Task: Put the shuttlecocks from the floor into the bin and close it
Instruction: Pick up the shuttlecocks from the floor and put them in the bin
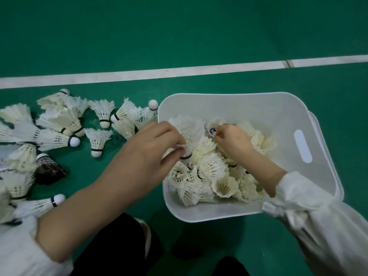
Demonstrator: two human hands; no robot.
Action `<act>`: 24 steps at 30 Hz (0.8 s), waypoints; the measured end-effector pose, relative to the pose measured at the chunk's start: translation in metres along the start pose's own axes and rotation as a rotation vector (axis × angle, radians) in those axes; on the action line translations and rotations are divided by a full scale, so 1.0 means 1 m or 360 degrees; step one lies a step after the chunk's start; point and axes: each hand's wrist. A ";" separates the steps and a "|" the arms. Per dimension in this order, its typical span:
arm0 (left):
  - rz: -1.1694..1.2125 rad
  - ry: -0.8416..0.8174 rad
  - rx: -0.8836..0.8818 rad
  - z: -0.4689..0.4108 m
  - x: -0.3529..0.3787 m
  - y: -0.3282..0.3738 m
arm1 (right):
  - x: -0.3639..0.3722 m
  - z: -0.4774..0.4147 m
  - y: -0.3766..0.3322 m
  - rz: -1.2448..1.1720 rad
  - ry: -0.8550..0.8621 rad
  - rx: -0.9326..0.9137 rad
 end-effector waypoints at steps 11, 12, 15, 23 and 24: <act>0.0007 -0.0010 0.0034 -0.004 0.007 -0.003 | -0.061 0.079 -0.055 -0.0659 0.0088 -0.0654; 0.0027 -0.0015 0.0055 -0.005 0.008 -0.001 | -0.061 0.087 -0.062 -0.0711 -0.0025 -0.0762; 0.0130 -0.0010 0.0030 -0.006 0.008 -0.001 | -0.056 0.089 -0.067 -0.0695 -0.0178 -0.0840; 0.0169 -0.0046 -0.0187 -0.006 -0.013 -0.015 | -0.070 0.073 -0.057 -0.0621 0.0003 -0.0595; 0.0159 0.0014 -0.0251 -0.005 -0.018 -0.021 | -0.073 0.069 -0.053 -0.0678 0.0129 -0.0486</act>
Point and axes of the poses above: each hand's wrist, its own z-axis away from the middle knuckle, its own x-axis out of the palm, y = z × x, and after that the axes turned 7 degrees about -z, right-handed
